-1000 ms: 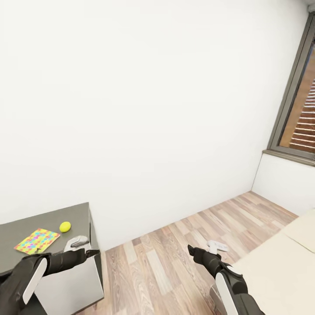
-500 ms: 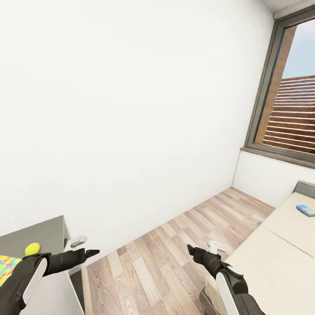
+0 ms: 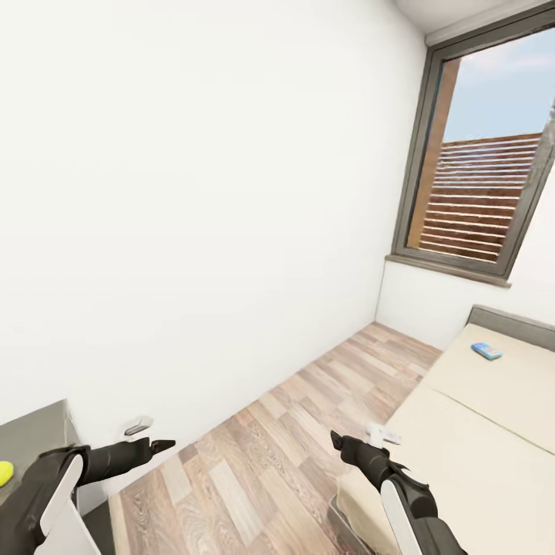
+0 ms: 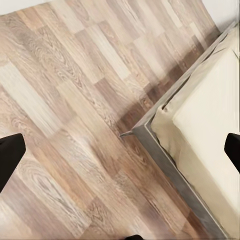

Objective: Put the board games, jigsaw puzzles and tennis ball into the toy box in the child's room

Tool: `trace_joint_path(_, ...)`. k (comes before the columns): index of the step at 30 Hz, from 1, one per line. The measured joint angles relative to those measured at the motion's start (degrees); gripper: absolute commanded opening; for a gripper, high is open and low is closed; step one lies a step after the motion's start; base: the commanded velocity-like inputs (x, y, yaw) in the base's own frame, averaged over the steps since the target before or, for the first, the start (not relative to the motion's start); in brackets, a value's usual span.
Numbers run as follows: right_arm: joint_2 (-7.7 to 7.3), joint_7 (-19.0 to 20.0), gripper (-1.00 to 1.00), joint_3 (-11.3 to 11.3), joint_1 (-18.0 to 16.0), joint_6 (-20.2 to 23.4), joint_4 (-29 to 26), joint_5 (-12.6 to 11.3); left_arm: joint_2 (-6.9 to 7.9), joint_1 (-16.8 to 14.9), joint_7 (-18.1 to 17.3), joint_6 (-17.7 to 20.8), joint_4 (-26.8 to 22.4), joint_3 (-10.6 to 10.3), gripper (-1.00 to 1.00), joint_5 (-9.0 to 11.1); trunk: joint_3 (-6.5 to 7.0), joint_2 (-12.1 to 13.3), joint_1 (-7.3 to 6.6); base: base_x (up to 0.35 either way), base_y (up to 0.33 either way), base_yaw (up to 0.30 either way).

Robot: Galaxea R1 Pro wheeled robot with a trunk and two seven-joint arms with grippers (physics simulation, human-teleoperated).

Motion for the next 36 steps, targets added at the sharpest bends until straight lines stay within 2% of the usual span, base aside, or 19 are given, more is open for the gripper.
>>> trace_joint_path(14, 0.01, 0.00, 1.00, 0.00, 0.00, 0.00, 0.05, -0.03, 0.06, 0.00, 0.00, 0.00, 0.01, 0.00, 1.00, -0.04, 0.00, 0.00, 0.00, 0.009, 0.000, -0.282)
trace_joint_path(36, -0.34, 0.04, 1.00, -0.07, 0.00, 0.03, 0.31, -0.19, -0.07, 0.00, -0.07, 0.29, 0.05, 0.56, 1.00, 0.20, -0.32, 0.00, 0.00, 0.087, 0.053, -0.280)
